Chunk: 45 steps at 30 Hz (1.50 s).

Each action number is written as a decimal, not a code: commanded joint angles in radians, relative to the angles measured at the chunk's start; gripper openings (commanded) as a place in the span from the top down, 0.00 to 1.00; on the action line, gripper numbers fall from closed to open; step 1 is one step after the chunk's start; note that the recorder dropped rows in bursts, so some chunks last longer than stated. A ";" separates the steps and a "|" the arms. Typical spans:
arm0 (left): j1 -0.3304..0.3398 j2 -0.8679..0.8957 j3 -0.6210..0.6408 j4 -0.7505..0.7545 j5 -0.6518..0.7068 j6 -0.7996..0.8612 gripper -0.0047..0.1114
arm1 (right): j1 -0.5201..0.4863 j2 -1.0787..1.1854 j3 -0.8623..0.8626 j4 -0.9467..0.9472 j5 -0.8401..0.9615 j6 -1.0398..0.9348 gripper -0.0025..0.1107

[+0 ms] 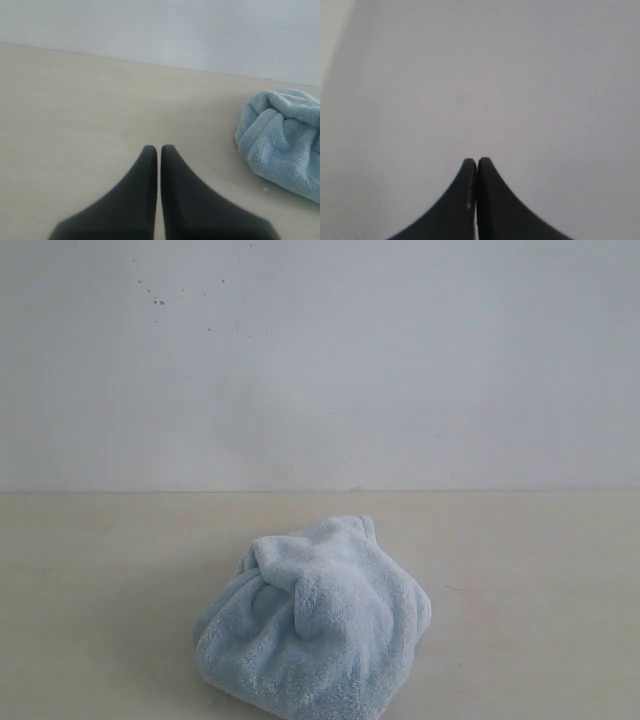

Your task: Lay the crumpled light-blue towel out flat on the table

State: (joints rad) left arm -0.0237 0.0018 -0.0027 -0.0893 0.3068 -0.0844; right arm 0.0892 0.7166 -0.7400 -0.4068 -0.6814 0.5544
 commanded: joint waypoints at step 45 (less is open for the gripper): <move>-0.008 -0.002 0.003 0.002 0.000 0.005 0.92 | 0.290 1.417 -0.776 0.563 1.328 -0.668 0.45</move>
State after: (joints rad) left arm -0.0237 0.0018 -0.0027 -0.0893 0.3068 -0.0844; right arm 0.4168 2.1041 -1.5130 0.1139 0.6524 -0.1036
